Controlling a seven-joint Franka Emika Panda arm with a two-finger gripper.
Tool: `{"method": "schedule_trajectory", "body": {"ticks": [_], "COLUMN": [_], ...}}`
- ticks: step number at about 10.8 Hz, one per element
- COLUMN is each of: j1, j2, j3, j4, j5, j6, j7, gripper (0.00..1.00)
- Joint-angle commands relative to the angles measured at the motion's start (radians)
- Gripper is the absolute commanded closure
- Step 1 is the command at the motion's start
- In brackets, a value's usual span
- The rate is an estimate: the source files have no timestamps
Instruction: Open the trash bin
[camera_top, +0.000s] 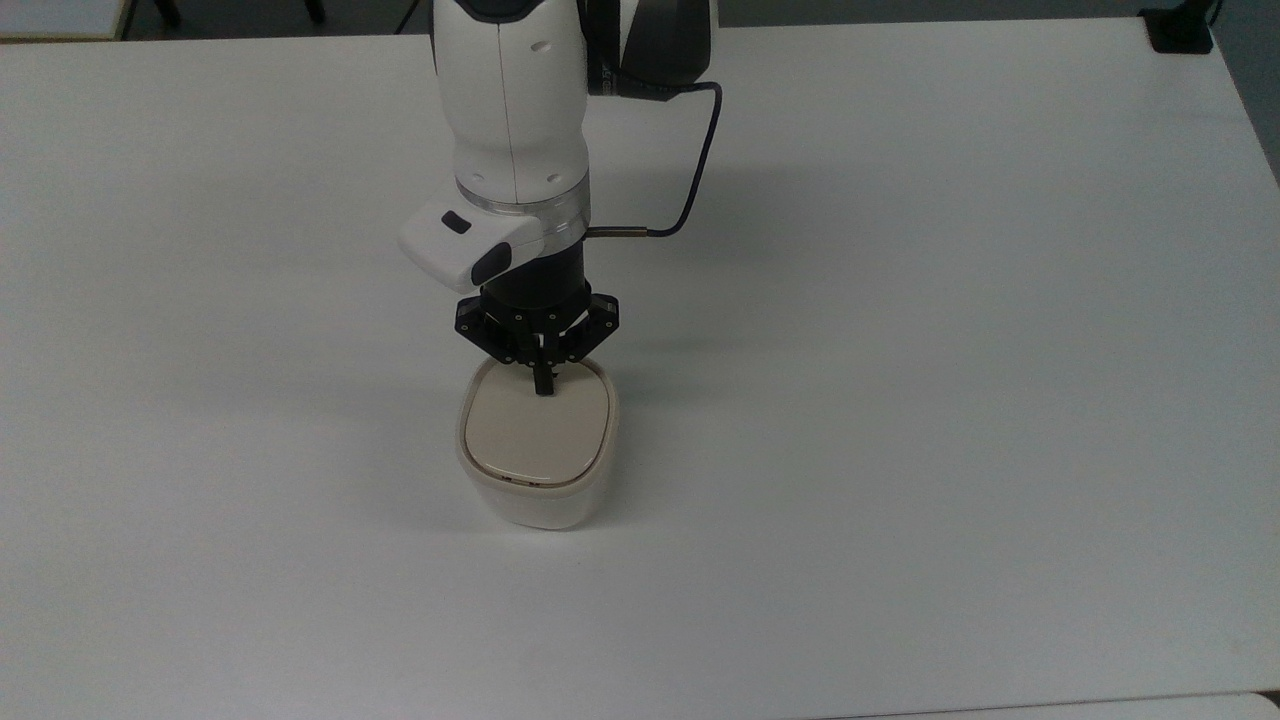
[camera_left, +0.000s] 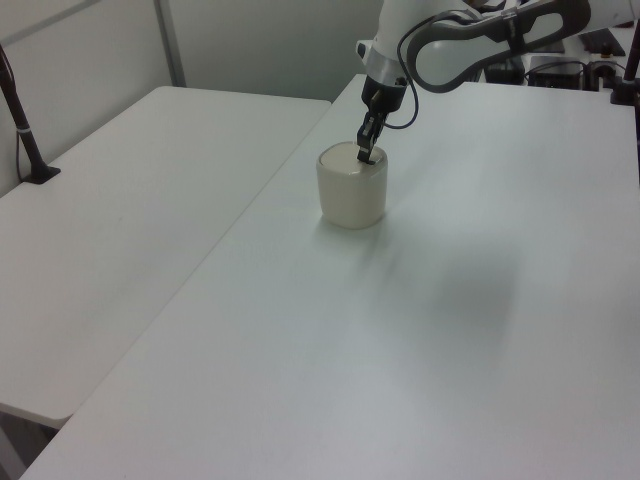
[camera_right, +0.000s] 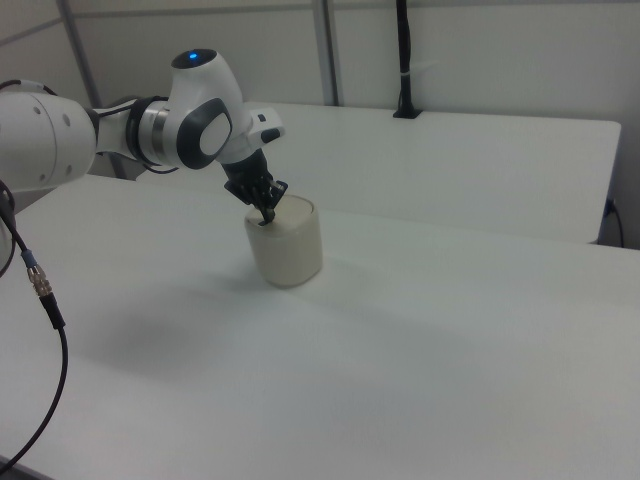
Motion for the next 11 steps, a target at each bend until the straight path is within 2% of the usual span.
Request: {"method": "schedule_trajectory", "body": {"ticks": [1,3,5,6,7,8,10,11], "j1": [0.01,0.001,-0.021,-0.04,-0.053,-0.056,-0.082,-0.1], "j2": [0.018,-0.062,-0.161,-0.218,-0.266,-0.312,-0.399,-0.407], "j3": [-0.008,-0.014,-0.016,-0.016,-0.016,-0.018,-0.019,-0.019], "j4": [0.003,0.002,0.002,-0.001,-0.004,-0.017,-0.05,-0.05], "j5": [0.006,0.016,0.014,0.014,0.011,0.003,-0.007,-0.007], "j6": [0.004,-0.039,-0.213,-0.29,-0.377,-0.454,-0.55,-0.586], "j7": [0.009,0.014,0.011,0.009,0.011,0.014,0.014,0.014], "gripper": [1.0,0.98,0.9,0.74,0.35,0.0,0.0,0.0]}}
